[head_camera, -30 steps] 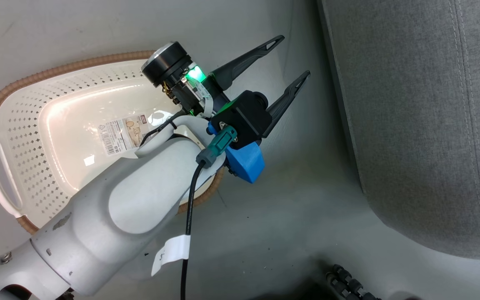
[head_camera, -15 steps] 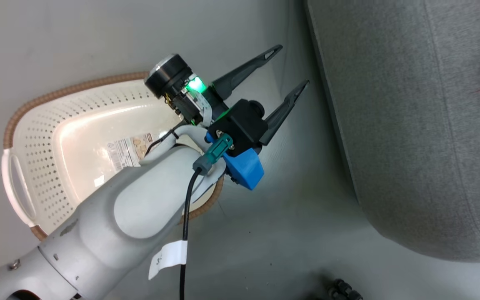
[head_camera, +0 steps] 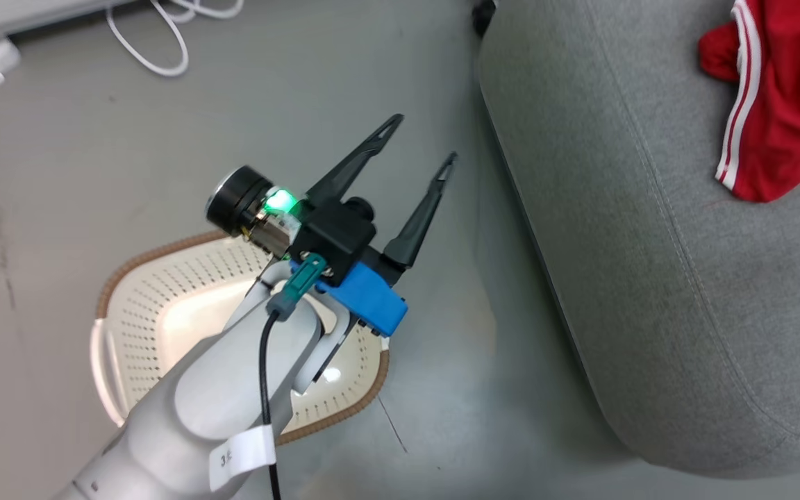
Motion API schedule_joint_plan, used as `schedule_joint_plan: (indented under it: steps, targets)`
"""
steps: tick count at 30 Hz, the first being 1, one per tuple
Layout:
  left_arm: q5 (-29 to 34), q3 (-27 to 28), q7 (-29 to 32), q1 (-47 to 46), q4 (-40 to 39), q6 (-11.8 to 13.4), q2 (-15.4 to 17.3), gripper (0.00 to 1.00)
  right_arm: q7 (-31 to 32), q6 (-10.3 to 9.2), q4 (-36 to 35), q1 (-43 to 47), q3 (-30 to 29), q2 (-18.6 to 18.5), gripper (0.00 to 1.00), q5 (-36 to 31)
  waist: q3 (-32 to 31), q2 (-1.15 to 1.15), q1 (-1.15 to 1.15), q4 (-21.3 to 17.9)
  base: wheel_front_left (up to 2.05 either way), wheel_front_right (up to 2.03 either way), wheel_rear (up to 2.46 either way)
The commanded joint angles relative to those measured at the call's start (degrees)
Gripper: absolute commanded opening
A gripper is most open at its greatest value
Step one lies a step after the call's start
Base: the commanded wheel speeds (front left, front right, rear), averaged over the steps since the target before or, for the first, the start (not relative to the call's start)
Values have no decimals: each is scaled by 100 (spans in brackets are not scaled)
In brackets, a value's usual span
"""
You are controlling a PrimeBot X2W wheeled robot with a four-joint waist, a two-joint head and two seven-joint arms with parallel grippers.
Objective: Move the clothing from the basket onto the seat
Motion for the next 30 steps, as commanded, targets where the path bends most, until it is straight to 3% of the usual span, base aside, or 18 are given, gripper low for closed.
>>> schedule_joint_plan:
  steps: [1, 7, 14, 20, 30]
  targets:
    - [47, 170, -24, 217, -94, 65, 25, 100, -4, 1, -97, 157, 129, 61, 100, -28, -483, 0, 1, 223, 0, 0, 0]
    - [301, 1192, -26, 1075, -637, 206, -16, 100, -4, 1, -531, 464, 815, 228, 100, -36, -1125, 0, 1, 620, 0, 0, 0]
    - [600, 2237, -26, 1880, -950, 157, -147, 100, -3, 1, -787, 748, 1355, 500, 100, -27, -1605, 0, 1, 1019, 0, 0, 0]
    - [769, 3111, -21, 2575, -1045, 26, -291, 100, -3, 1, -874, 1016, 1600, 779, 100, -6, -1918, 0, 1, 1297, 0, 0, 0]
    - [1121, 4201, -21, 3518, -1118, -387, -596, 100, -4, 1, -651, 1687, 1444, 1202, 100, 162, -2384, 0, 1, 1633, 0, 0, 0]
